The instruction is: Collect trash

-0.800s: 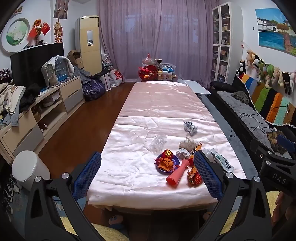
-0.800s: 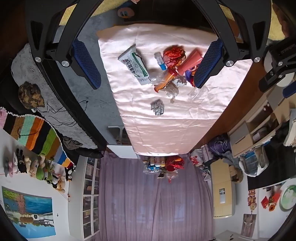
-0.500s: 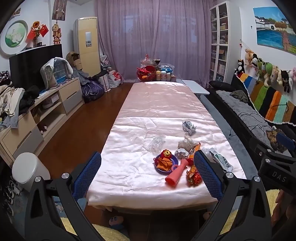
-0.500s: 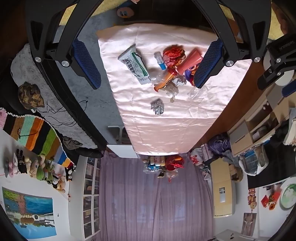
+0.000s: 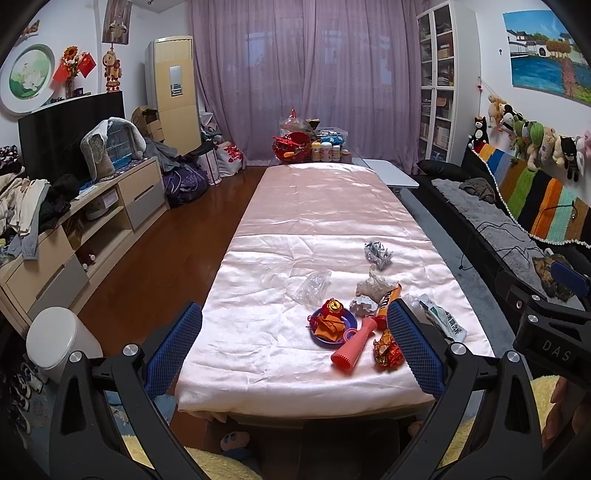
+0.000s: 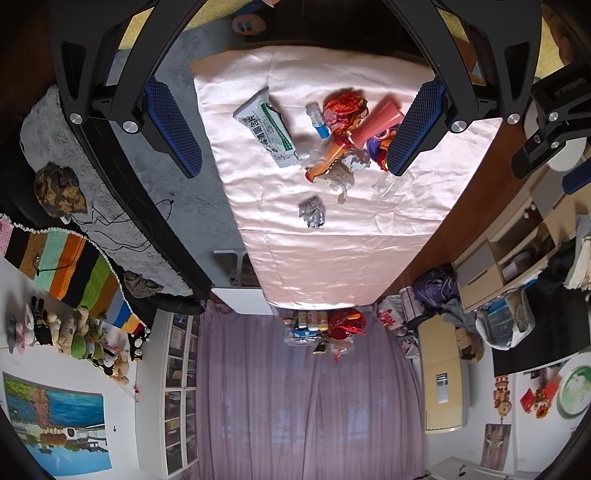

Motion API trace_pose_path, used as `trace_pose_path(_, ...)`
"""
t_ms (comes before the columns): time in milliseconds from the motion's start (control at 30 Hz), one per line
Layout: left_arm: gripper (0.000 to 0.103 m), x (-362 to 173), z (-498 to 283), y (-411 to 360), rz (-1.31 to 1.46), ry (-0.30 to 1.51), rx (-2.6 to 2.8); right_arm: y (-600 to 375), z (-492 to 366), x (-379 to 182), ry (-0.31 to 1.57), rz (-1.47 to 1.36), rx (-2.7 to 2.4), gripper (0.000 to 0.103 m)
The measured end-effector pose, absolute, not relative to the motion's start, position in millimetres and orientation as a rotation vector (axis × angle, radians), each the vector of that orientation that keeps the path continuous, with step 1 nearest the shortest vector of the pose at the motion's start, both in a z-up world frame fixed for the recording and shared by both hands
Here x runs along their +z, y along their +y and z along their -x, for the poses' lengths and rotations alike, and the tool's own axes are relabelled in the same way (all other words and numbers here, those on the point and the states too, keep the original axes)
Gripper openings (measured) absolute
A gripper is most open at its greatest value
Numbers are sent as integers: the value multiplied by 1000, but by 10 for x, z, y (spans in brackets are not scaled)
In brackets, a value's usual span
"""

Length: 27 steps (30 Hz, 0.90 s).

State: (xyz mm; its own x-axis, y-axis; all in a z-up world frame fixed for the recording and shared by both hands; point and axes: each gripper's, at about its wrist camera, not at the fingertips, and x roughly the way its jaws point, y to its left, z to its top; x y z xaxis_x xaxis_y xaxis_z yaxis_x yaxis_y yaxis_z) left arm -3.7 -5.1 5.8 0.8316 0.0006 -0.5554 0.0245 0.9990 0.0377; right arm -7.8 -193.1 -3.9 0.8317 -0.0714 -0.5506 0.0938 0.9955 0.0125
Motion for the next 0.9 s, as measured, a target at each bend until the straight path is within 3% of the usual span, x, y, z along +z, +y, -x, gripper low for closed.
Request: trace_pose_path(900, 95, 65, 33, -40, -49, 586, -12, -1933, 79, -30, 583, -43, -87, 100)
